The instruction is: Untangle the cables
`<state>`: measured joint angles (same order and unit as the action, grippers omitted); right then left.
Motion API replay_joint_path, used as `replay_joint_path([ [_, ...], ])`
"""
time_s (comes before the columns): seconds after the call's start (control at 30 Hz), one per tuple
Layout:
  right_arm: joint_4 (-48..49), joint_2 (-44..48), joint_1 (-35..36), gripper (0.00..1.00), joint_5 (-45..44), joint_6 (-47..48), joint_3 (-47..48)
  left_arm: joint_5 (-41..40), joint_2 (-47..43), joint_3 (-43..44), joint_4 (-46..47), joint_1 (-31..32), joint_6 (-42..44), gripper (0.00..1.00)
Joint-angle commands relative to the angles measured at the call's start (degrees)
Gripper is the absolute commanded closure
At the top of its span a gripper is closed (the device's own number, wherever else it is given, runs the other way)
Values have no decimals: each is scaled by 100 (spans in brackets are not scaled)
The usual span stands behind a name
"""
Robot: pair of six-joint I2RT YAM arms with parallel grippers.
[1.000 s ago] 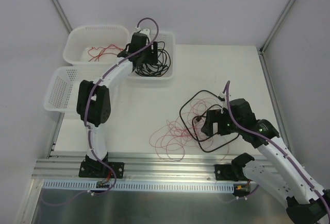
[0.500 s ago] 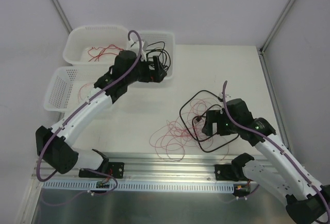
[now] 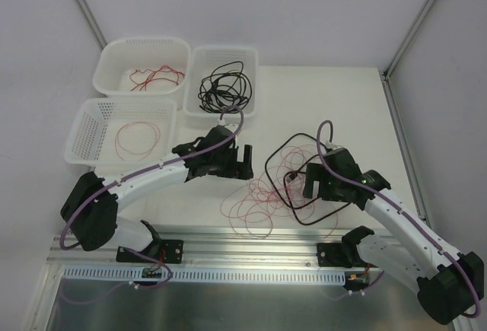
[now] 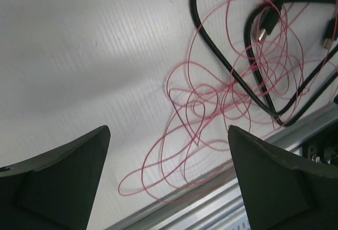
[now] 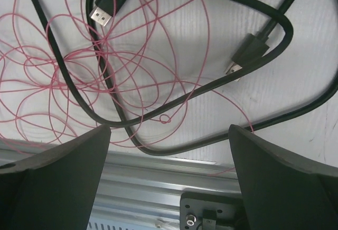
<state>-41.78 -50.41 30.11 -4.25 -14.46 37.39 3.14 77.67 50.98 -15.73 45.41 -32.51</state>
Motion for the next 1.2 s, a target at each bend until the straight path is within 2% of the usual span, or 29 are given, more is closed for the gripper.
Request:
replay_joint_path([
  [0.0, 82, 188, -58, 0, -348, -286, -117, -611, 616, 666, 184, 3, -282, 5],
  [0.27, -137, 865, -67, 0, -322, -75, -65, -1244, 2742, 2484, -114, 310, 86, 18],
  [0.33, -199, 963, -75, 0, -331, -22, -47, -1437, 3155, 2897, -273, 468, 289, 19],
  [0.53, -304, 1192, -66, 1, -269, 4, -47, -1667, 4061, 3821, -536, 654, 1132, 34],
  [0.6, -331, 1209, -66, 0, -234, 31, -38, -1667, 4212, 3998, -616, 654, 1316, 36],
  [0.67, -357, 1218, -66, 0, -234, 48, -21, -1685, 4370, 4156, -669, 654, 1475, 44],
  [0.83, -357, 1227, -66, 0, -190, 40, -30, -1527, 4686, 4411, -712, 654, 1704, 53],
  [1.03, -322, 1227, -75, 1, -111, 4, -39, -1272, 4950, 4517, -748, 654, 1748, 64],
  [1.17, -322, 1262, -75, 0, -129, 4, -56, -1096, 5065, 4438, -765, 636, 1687, 75],
])
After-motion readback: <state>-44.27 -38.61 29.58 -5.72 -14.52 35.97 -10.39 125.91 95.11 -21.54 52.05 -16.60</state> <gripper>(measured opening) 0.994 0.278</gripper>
